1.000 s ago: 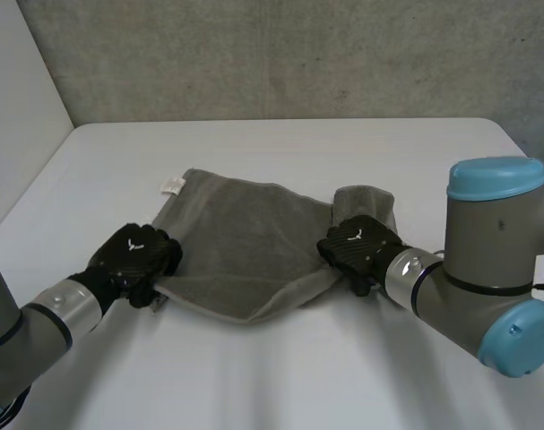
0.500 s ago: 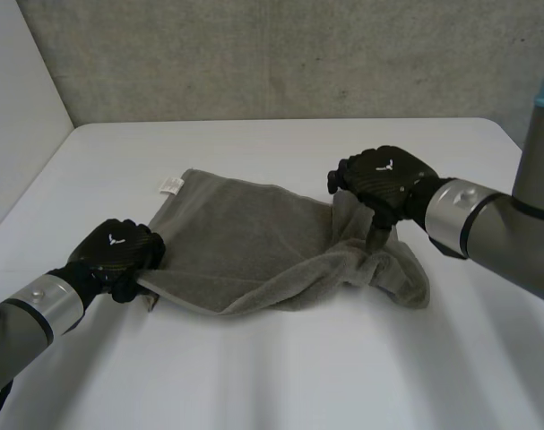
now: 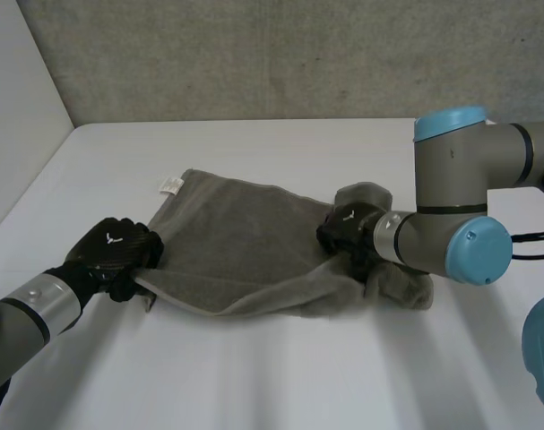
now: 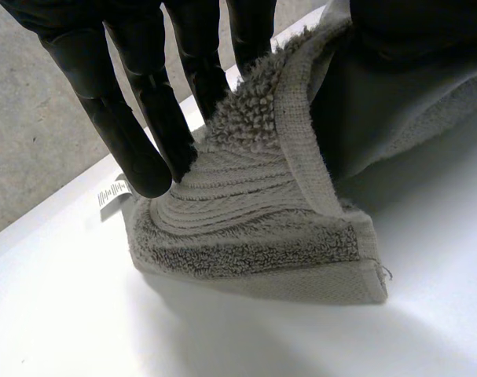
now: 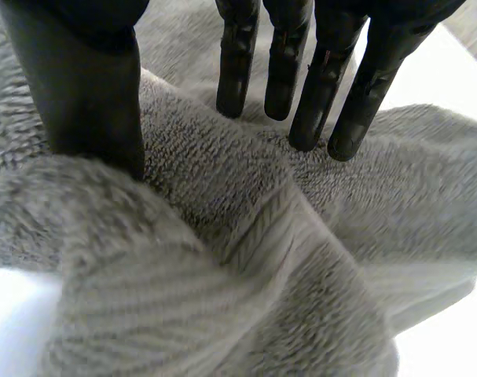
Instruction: Fold the towel.
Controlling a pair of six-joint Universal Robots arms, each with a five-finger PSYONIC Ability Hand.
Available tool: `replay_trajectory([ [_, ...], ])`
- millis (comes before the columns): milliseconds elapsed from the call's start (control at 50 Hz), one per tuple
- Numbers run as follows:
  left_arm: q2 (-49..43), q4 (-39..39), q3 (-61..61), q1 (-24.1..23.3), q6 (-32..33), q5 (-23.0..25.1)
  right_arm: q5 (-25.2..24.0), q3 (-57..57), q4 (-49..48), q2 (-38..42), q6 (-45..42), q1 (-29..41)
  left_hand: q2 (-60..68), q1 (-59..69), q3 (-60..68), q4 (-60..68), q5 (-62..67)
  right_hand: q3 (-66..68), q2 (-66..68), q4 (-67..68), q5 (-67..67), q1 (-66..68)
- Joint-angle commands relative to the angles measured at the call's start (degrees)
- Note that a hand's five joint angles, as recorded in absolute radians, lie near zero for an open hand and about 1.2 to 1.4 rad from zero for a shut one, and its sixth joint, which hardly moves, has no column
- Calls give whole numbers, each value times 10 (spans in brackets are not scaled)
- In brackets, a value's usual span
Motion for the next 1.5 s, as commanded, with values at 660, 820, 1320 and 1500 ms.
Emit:
replay_trajectory([
  [660, 2, 0, 2, 15, -1, 2, -19, 270, -133, -145, 0, -65, 22, 31, 8, 22, 14, 93, 97, 94, 88, 90],
  [820, 2, 0, 2, 16, -1, 1, -16, 279, -150, -141, -1, -67, 22, 31, 8, 22, 14, 73, 76, 73, 67, 70],
  [1320, 0, 0, 2, 16, -1, 2, -13, 256, -147, -139, -9, -142, 22, 31, 8, 22, 14, -96, -92, -95, -101, -99],
  [1500, -2, 0, 2, 17, -1, 2, -15, 257, -146, -137, -17, -157, 22, 31, 8, 22, 14, -92, -89, -92, -98, -95],
])
